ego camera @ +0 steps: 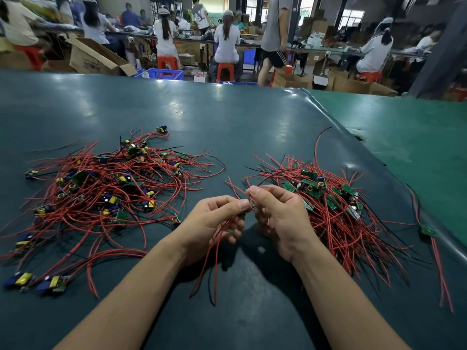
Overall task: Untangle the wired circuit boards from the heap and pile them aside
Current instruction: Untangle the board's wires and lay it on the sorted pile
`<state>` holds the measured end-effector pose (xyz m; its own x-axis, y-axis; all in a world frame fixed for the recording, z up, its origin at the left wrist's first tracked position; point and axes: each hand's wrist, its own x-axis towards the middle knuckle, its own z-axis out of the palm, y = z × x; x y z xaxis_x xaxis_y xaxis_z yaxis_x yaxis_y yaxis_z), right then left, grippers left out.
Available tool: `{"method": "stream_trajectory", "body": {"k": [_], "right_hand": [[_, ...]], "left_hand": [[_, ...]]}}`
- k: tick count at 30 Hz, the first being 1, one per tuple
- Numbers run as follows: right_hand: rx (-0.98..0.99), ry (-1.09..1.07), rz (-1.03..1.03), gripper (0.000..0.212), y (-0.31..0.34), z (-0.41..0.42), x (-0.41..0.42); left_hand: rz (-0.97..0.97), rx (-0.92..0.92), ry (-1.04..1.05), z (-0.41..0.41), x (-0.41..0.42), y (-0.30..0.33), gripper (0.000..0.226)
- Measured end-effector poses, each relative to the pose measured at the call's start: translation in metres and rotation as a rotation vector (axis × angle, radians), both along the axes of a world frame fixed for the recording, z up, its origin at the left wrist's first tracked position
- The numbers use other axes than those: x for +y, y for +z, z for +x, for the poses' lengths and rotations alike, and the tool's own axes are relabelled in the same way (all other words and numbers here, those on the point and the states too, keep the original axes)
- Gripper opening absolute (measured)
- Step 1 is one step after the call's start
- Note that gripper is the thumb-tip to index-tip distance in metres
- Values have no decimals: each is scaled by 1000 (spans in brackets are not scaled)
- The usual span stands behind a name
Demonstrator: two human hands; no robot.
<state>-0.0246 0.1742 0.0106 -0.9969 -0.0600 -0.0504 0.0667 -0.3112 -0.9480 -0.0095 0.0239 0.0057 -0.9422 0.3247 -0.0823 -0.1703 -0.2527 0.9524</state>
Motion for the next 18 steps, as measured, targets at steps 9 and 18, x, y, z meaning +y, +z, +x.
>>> {"method": "stream_trajectory", "body": {"k": [9,18], "right_hand": [[103,-274,-125,30,1,-12,12],[50,-199,-292,33,4,-11,9]], "left_hand": [[44,38,-56,-4,0,-6,29],[80,22,-180,-3,-9,-5,32]]}}
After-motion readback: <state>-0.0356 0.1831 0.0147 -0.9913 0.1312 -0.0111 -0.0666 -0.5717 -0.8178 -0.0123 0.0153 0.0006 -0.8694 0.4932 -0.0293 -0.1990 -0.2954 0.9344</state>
